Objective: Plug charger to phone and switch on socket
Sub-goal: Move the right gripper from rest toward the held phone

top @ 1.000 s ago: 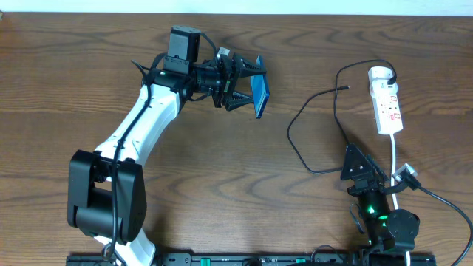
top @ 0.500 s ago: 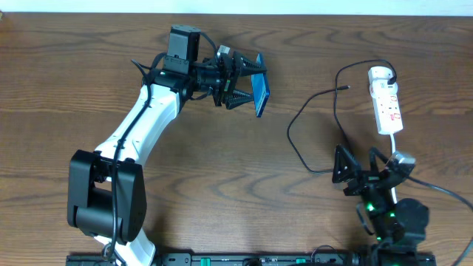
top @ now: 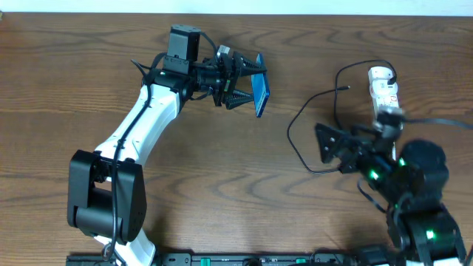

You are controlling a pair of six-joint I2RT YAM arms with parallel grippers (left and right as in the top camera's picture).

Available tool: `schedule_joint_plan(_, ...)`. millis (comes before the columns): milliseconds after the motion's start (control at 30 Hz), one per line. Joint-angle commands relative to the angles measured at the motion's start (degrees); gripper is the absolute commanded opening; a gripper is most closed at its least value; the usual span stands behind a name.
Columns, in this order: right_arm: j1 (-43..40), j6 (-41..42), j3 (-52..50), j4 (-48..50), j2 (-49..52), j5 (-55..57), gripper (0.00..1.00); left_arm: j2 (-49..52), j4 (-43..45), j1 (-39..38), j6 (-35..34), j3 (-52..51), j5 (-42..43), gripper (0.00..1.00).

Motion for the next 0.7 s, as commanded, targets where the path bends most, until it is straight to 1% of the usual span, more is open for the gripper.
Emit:
schedule_joint_plan(0, 4.1, 1.0, 3.1, 1.0, 4.3, -5.4, 0.99, -0.6, 0.5, 0.2, 0.2, 0.6, 1.3, 0.59)
schedule_joint_plan(133, 4.9, 1.0, 3.1, -0.6, 7.3, -5.9, 0.99, -0.6, 0.5, 0.1, 0.2, 0.6, 1.3, 0.59)
schedule_joint_plan(200, 5.0, -0.2, 3.1, 3.9, 9.7, -4.9, 0.99, -0.6, 0.5, 0.1, 0.2, 0.6, 1.3, 0.59)
schedule_joint_plan(267, 5.7, -2.9, 3.7, 5.3, 11.2, -5.6, 0.99, -0.6, 0.5, 0.1, 0.3, 0.6, 1.3, 0.59)
schedule_joint_plan(300, 6.3, -2.8, 4.1, 5.0, 11.7, -4.5, 0.99, -0.6, 0.5, 0.1, 0.4, 0.6, 1.3, 0.59)
schedule_joint_plan(400, 10.7, -2.8, 7.2, 1.4, 13.9, 4.6, 0.97, -0.6, 0.5, 0.1, 0.4, 0.6, 1.3, 0.59)
schedule_joint_plan(433, 12.8, -2.2, 8.8, -0.5, 14.9, 9.2, 0.93, -0.6, 0.5, 0.1, 0.4, 0.6, 1.3, 0.59)
schedule_joint_plan(500, 16.8, -0.9, 11.6, -3.1, 16.9, 17.0, 0.89, -0.6, 0.5, 0.1, 0.4, 0.6, 1.3, 0.59)
schedule_joint_plan(600, 24.6, 1.3, 15.4, -4.2, 21.1, 27.8, 0.88, -0.6, 0.5, 0.1, 0.6, 0.6, 1.3, 0.59)
schedule_joint_plan(633, 25.6, 1.9, 15.9, -4.1, 21.7, 29.2, 0.88, -0.6, 0.5, 0.2, 0.6, 0.6, 1.3, 0.59)
schedule_joint_plan(667, 28.3, 4.0, 16.9, -4.1, 23.6, 33.4, 0.87, -0.6, 0.5, 0.1, 0.6, 0.6, 1.3, 0.59)
